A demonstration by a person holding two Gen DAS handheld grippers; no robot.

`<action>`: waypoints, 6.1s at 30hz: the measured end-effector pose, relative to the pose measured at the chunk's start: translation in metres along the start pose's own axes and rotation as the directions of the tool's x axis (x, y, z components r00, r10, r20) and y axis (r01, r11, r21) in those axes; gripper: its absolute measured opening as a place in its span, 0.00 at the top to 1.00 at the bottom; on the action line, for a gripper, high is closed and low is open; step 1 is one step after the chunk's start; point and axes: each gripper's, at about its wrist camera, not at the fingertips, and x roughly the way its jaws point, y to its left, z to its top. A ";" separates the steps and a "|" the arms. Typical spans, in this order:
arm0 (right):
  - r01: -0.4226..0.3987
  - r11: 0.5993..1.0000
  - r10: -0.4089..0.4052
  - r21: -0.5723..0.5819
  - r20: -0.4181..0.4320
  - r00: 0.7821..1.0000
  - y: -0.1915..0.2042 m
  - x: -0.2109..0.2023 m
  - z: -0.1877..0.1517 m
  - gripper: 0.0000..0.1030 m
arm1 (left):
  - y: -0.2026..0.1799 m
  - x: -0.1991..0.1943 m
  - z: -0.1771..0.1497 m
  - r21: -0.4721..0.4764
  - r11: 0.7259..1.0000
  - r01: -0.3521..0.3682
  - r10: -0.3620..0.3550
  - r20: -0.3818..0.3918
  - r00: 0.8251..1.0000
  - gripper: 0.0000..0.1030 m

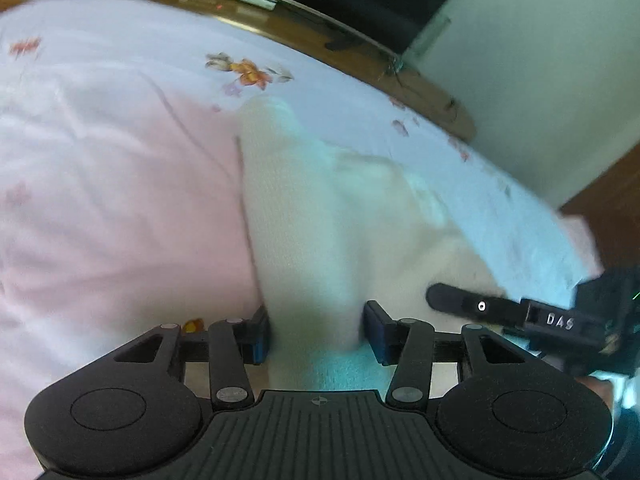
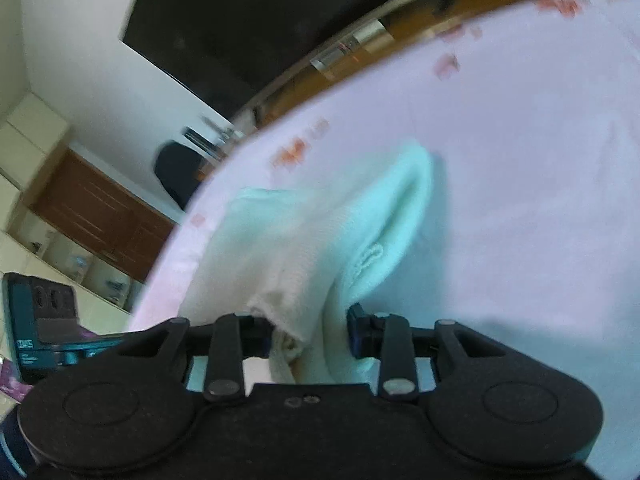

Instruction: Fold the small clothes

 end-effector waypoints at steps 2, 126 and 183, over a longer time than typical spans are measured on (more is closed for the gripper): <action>-0.046 0.998 0.046 0.041 0.002 0.999 -0.010 -0.007 0.001 0.65 | -0.002 0.000 0.001 0.015 1.000 -0.007 0.006 0.029 1.000 0.50; 0.548 0.768 -0.366 -0.331 0.476 0.800 0.189 -0.376 -0.274 0.17 | -0.280 -0.312 -0.331 0.152 0.901 -0.406 0.271 0.533 0.802 0.00; 0.565 0.768 -0.368 -0.301 0.515 0.774 0.198 -0.369 -0.267 0.16 | -0.287 -0.308 -0.317 0.195 0.886 -0.421 0.245 0.575 0.781 0.00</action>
